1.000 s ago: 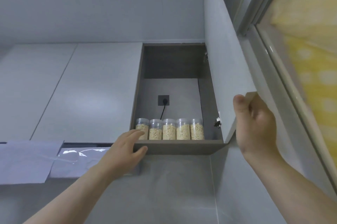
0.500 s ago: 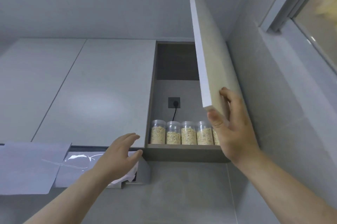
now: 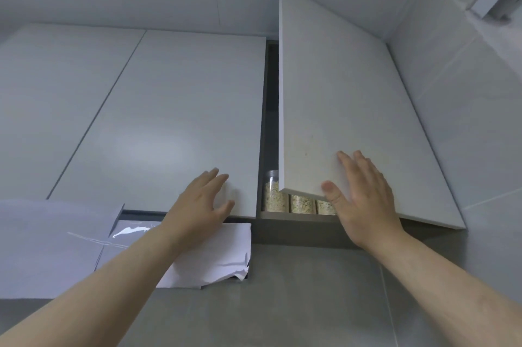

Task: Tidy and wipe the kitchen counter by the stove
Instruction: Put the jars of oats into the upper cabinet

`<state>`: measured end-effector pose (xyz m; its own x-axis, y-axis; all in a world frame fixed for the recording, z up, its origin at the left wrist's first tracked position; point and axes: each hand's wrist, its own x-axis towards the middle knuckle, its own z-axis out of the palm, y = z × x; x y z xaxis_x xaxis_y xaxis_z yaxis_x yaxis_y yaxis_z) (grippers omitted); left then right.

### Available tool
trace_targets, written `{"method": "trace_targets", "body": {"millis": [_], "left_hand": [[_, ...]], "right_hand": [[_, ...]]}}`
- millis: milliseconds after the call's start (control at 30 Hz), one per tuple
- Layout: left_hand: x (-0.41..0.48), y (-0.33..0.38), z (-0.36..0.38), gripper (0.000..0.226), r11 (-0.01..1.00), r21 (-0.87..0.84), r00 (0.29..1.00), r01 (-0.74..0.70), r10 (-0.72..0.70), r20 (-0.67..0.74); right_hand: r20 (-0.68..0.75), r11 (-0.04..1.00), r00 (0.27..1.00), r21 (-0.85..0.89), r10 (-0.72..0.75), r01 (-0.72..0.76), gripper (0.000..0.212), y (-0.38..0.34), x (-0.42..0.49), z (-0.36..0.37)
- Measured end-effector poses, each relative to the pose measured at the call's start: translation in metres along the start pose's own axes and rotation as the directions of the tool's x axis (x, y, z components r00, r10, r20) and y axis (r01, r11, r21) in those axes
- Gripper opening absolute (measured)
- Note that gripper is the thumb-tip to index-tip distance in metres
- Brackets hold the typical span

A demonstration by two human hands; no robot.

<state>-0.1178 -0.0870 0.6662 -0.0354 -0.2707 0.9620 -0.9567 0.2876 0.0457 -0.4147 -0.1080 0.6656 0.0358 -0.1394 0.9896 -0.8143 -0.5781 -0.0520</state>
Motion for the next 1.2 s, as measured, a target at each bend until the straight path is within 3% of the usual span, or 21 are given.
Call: {"method": "trace_targets", "body": {"millis": [267, 633, 1200], "left_hand": [[0.022, -0.007, 0.020, 0.054, 0.948, 0.291, 0.992, -0.126, 0.129, 0.010], [0.024, -0.013, 0.024, 0.056, 0.955, 0.272, 0.993, -0.120, 0.117, 0.029], [0.021, -0.008, 0.020, 0.048, 0.963, 0.237, 0.991, -0.128, 0.133, -0.004]], "right_hand": [[0.034, 0.995, 0.999, -0.098, 0.011, -0.008, 0.086, 0.001, 0.002, 0.029], [0.058, 0.970, 0.998, -0.242, 0.024, -0.009, 0.084, 0.004, 0.003, 0.062], [0.052, 0.967, 0.998, -0.255, 0.026, -0.012, 0.076, 0.013, -0.005, 0.089]]}}
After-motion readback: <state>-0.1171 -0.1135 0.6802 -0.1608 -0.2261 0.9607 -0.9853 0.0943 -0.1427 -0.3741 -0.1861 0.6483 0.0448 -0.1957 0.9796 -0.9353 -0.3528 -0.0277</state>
